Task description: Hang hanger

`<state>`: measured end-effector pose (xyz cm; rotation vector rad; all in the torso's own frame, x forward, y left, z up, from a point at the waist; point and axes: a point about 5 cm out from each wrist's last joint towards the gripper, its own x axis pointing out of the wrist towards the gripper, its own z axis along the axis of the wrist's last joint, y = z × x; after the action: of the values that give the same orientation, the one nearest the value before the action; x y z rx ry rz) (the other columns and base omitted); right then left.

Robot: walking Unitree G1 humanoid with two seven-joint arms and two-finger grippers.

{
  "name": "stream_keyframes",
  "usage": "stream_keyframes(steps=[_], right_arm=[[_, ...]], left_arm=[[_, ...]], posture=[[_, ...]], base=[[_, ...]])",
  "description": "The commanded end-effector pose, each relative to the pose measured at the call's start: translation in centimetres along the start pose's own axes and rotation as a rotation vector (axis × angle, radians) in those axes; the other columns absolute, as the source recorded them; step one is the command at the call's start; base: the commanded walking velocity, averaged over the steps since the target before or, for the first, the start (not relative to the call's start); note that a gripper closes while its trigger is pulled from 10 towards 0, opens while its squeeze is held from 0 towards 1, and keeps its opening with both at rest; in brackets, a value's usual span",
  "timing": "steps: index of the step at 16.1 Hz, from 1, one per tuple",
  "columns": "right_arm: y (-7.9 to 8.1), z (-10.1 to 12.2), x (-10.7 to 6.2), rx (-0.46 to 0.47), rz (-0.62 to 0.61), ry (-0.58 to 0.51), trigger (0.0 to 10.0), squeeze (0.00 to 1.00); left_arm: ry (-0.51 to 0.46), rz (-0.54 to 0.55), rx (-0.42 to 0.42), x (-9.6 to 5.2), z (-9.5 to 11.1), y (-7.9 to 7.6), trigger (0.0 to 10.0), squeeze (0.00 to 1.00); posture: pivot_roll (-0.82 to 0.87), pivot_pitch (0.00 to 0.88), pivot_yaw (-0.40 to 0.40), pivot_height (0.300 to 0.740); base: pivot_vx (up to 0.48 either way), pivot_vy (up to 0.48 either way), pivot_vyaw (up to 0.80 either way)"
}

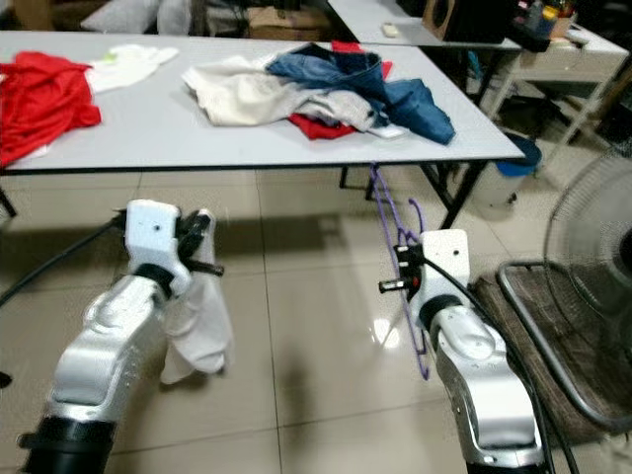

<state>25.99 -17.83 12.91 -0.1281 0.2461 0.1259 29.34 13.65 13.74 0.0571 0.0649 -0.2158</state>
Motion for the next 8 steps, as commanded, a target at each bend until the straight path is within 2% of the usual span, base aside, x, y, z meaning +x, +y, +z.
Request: stream_keyframes(steps=[1, 3, 8], right_arm=[[-0.09, 0.38, -0.03, 0.004, 0.004, -0.02, 10.0, 0.0], [-0.05, 0.41, 0.01, 0.01, 0.0, -0.023, 10.0, 0.0], [-0.05, 0.42, 0.04, 0.007, 0.004, -0.024, 10.0, 0.0]], left_arm=[[-0.046, -0.011, 0.01, 0.19, 1.2, -0.18, 10.0, 0.0], [-0.047, -0.017, 0.014, 0.25, 1.28, -0.17, 10.0, 0.0], [-0.051, -0.024, 0.017, 0.3, 1.46, -0.31, 10.0, 0.0]], posture=[[0.04, 0.0, -0.058, 0.74], [0.04, 0.0, -0.053, 0.74], [0.04, 0.0, -0.059, 0.74]], base=[[0.401, 0.0, -0.8], [0.399, 0.0, -0.61], [0.398, 0.0, 0.0]])
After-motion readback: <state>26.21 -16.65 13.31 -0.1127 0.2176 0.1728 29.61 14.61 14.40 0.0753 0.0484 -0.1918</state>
